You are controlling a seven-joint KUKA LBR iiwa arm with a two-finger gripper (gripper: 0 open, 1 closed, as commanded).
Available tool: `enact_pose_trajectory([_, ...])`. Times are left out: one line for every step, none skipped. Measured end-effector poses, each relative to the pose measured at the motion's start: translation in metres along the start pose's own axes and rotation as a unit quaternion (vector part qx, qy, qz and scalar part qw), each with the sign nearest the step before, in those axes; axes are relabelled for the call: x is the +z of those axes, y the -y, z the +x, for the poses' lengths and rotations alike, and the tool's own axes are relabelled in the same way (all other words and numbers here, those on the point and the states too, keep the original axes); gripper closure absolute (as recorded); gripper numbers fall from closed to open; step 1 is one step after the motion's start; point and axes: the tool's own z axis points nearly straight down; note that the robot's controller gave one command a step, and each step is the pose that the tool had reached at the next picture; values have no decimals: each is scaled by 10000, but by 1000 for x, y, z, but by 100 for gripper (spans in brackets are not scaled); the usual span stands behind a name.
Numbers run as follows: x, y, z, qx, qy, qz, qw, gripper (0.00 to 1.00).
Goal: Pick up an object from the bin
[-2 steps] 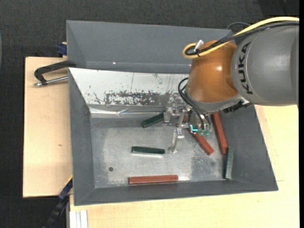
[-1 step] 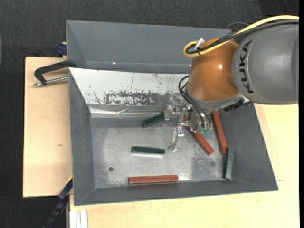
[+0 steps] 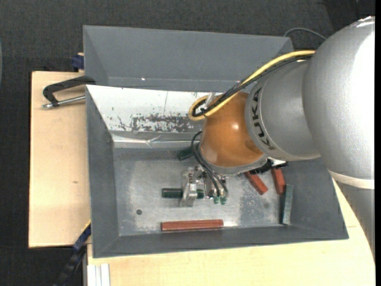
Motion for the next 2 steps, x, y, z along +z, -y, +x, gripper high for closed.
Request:
enact_pose_trajectory([0,0,0,2,1,-1,10000,100])
enact_pose_trajectory([-171,-24,-19,-69,42,-6,10000,100])
